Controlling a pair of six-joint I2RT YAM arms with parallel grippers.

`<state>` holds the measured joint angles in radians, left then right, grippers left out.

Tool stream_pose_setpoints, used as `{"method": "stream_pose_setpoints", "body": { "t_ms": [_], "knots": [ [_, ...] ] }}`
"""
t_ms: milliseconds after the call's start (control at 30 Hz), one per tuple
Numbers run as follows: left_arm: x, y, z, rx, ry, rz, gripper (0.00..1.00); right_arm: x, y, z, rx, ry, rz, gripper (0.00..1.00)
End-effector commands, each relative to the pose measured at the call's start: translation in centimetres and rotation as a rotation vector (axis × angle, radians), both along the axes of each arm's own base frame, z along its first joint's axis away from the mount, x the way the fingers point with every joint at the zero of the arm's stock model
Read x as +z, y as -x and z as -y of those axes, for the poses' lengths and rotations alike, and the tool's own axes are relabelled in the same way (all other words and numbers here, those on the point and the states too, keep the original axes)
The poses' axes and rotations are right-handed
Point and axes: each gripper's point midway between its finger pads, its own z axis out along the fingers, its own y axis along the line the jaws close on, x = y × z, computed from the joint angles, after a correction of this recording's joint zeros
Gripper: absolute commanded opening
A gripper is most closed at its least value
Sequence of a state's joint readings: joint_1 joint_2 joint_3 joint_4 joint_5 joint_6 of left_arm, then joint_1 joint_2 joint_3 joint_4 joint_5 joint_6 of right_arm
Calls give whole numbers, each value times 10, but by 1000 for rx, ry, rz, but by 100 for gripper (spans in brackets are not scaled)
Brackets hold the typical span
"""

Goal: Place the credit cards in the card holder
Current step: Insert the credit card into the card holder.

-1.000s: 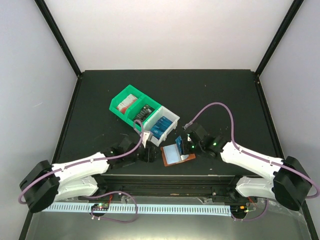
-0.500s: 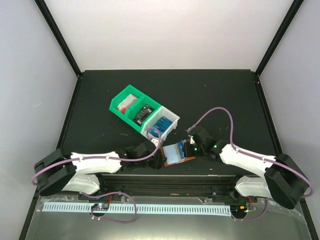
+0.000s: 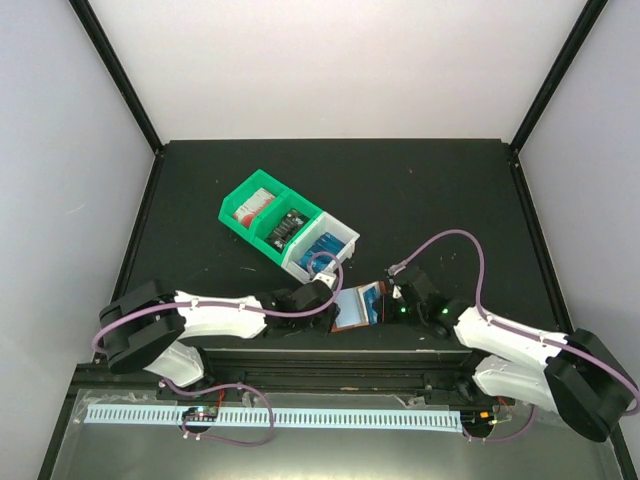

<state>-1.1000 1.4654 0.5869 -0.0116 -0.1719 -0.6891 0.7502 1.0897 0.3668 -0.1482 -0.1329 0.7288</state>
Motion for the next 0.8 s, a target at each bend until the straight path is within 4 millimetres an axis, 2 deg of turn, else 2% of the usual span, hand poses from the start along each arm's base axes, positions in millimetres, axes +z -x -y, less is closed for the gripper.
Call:
{"method": "stream_pose_setpoints", "body": {
  "t_ms": [0,100,300,533,767],
  "knots": [
    [9,-14,6,60,5,8,41,11,-9,0,-45,-44,47,4],
    [0,-17,-2,103,-25,-9,37,18,-12,-4,-58,-71,51,4],
    [-13,-14,-9,119,-73,-50,34,30,-18,-16,-55,-121,45,4],
    [-19,-11,-13,114,-99,-64,32,16,-23,-21,-10,-98,-8,4],
    [-27,-6,-17,102,-116,-81,29,7,-13,-28,41,-122,-69,4]
  ]
}}
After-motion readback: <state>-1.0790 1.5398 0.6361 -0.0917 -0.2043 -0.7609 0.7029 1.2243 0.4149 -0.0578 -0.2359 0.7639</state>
